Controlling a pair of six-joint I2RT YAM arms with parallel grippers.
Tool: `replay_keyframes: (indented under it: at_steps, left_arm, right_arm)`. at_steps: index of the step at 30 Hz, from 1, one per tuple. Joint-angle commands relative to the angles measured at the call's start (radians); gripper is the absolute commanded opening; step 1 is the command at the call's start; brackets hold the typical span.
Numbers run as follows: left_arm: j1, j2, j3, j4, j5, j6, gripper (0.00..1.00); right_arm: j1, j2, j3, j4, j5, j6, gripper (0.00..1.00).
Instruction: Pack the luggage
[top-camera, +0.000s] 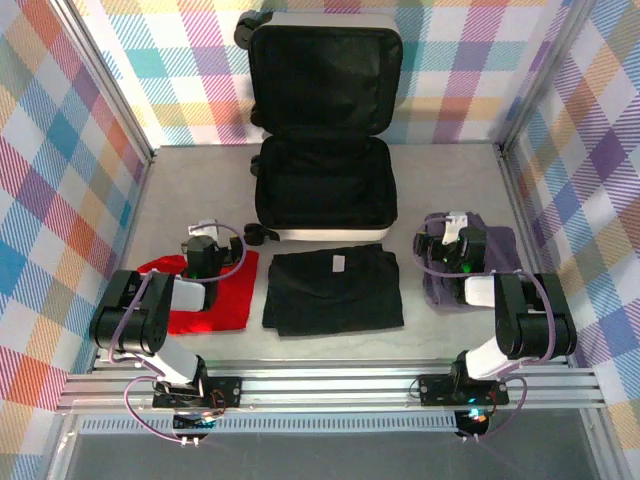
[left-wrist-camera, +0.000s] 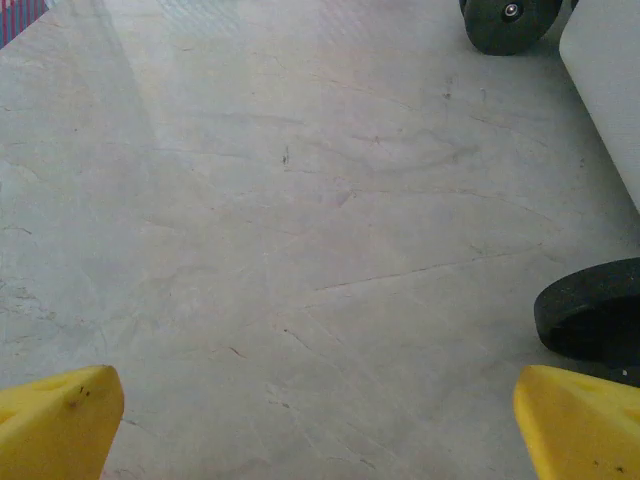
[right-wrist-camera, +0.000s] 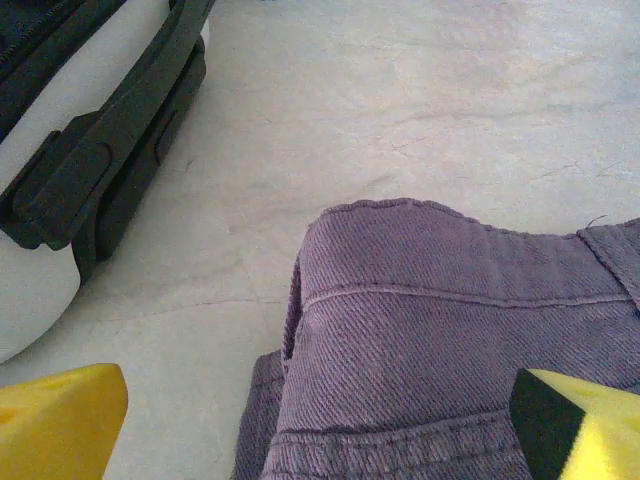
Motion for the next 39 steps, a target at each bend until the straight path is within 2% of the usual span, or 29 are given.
replay_keyframes:
  at_steps: [1,36,39]
  left_arm:
    - [-0.011,0.010,0.021,0.054,0.014,0.012,1.00]
    - [-0.011,0.008,0.019,0.059,0.014,0.012,1.00]
    - [-0.017,-0.031,0.050,-0.016,-0.027,0.011,1.00]
  right_arm:
    - [-0.008,0.012,0.020,0.038,-0.023,0.015,0.99]
    - [-0.007,0.010,0.018,0.042,-0.020,0.018,0.99]
    - [-0.007,-0.051,0.069,-0.100,0.055,0.050,0.99]
